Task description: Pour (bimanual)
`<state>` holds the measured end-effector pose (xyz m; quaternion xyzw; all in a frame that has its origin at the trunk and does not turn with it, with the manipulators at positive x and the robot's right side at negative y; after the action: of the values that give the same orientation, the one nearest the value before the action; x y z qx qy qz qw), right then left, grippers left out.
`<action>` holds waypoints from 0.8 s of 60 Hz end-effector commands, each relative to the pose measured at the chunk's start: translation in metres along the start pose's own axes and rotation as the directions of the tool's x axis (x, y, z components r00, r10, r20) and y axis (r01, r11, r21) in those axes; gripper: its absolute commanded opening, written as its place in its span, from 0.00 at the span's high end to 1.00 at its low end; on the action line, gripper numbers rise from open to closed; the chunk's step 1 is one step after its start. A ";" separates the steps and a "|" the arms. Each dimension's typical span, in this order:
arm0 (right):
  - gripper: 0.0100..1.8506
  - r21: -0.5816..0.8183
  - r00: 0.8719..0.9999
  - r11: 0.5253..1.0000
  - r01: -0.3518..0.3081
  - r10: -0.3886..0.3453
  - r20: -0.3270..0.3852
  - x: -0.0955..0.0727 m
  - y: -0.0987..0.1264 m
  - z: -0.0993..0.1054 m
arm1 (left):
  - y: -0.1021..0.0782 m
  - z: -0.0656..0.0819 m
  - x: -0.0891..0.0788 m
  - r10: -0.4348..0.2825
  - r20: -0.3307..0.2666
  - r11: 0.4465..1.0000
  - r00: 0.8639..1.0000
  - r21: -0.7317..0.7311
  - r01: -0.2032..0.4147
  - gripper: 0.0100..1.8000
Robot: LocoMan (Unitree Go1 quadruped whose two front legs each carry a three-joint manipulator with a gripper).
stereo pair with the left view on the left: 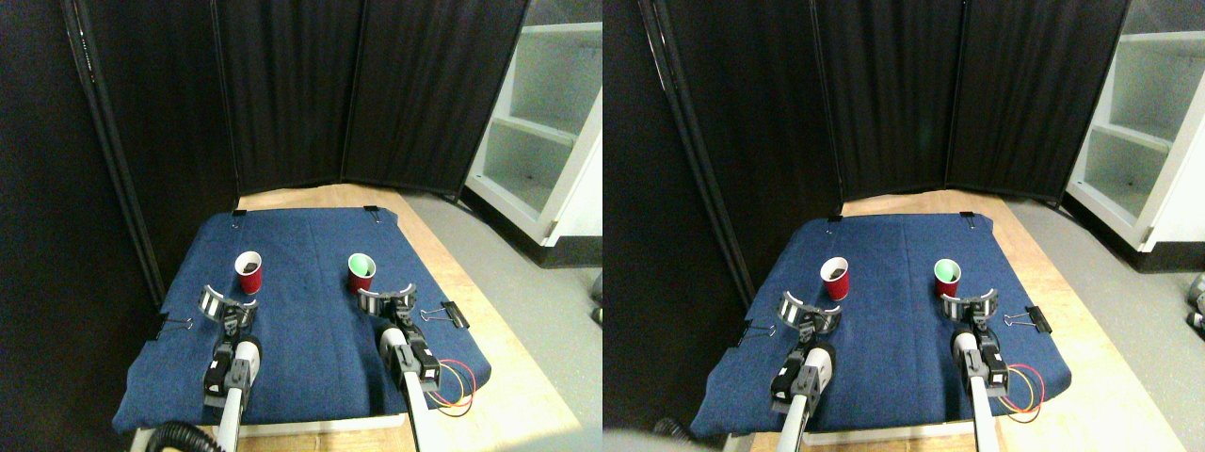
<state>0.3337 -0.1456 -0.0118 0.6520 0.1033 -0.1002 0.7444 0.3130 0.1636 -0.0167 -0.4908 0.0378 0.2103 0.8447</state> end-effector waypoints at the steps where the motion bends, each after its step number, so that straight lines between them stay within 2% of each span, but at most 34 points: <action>1: 0.38 0.018 0.999 0.999 -0.041 0.041 -0.014 0.006 0.005 -0.006 | -0.006 -0.007 0.001 -0.014 -0.030 1.000 0.999 0.004 0.014 0.35; 18: 0.39 0.057 0.999 0.997 -0.044 0.045 -0.021 0.015 0.007 -0.019 | -0.014 -0.019 0.004 0.009 -0.098 0.997 0.995 -0.072 -0.016 0.46; 26: 0.43 0.066 0.999 0.997 -0.039 0.041 -0.031 0.015 0.007 -0.022 | -0.015 -0.022 0.007 0.028 -0.164 0.984 0.986 -0.167 -0.055 0.41; 34: 0.46 0.071 0.998 0.997 -0.038 0.041 -0.037 0.014 0.006 -0.022 | -0.013 -0.026 0.009 0.035 -0.156 0.979 0.987 -0.193 -0.065 0.41; 37: 0.46 0.078 0.999 0.996 -0.033 0.036 -0.036 0.014 0.006 -0.022 | -0.013 -0.027 0.009 0.032 -0.164 0.980 0.986 -0.189 -0.064 0.40; 39: 0.48 0.072 0.998 0.997 -0.037 0.040 -0.042 0.016 0.006 -0.023 | -0.013 -0.028 0.009 0.028 -0.192 0.980 0.981 -0.190 -0.065 0.38; 42: 0.52 0.075 0.998 0.997 -0.036 0.040 -0.047 0.017 0.006 -0.023 | -0.013 -0.029 0.010 0.021 -0.197 0.973 0.980 -0.223 -0.066 0.36; 48: 0.52 0.074 0.998 0.997 -0.036 0.039 -0.050 0.018 0.005 -0.025 | -0.013 -0.029 0.009 0.006 -0.211 0.965 0.978 -0.255 -0.061 0.35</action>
<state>0.3472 -0.1245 -0.0185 0.6783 0.1129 -0.0908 0.7203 0.3278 0.1374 -0.0272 -0.6161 0.1175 0.1909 0.7551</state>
